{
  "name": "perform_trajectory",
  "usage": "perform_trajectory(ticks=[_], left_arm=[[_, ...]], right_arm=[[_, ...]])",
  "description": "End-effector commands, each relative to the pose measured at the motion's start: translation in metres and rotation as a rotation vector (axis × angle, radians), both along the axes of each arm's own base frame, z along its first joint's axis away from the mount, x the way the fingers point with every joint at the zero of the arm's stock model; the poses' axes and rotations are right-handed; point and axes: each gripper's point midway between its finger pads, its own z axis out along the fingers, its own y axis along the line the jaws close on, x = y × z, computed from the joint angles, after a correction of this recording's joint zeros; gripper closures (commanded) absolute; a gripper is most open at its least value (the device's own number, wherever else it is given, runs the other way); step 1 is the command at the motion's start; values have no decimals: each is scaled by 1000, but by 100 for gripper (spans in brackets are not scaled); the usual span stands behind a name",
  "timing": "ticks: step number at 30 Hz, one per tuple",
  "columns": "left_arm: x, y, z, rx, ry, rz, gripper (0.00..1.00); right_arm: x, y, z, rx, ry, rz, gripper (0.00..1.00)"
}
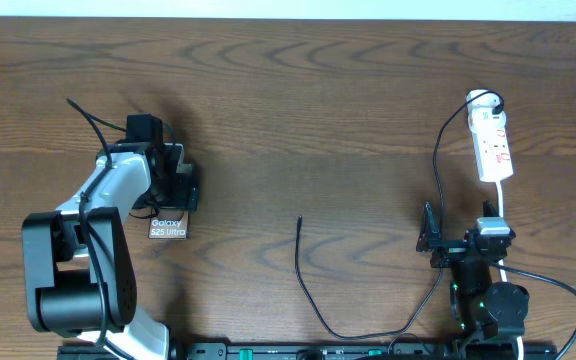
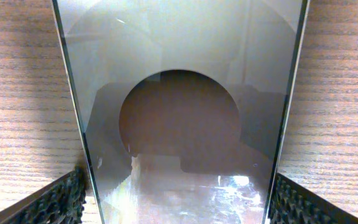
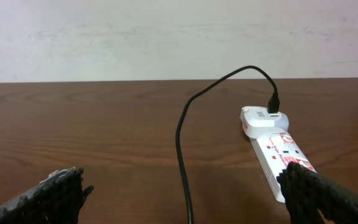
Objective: Plug charger to phone and switch on socket
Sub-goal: 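Close the left gripper on the silver phone's sides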
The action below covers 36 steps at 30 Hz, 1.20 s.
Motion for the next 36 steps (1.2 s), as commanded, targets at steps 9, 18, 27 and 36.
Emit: perform_trajectory(ticks=[9,18,27,36], left_arm=[[-12,0,-10,3,42,-2,14],[-12,0,-10,3,42,-1,19],[-12,0,-10,3,43,-1,25],[-12,0,-10,3,44,-1,30]], right_arm=[[0,-1,-1,6,4,-2,1],[0,-1,-1,6,5,-2,1],[0,-1,-1,6,4,-2,1],[0,-1,-1,6,4,-2,1]])
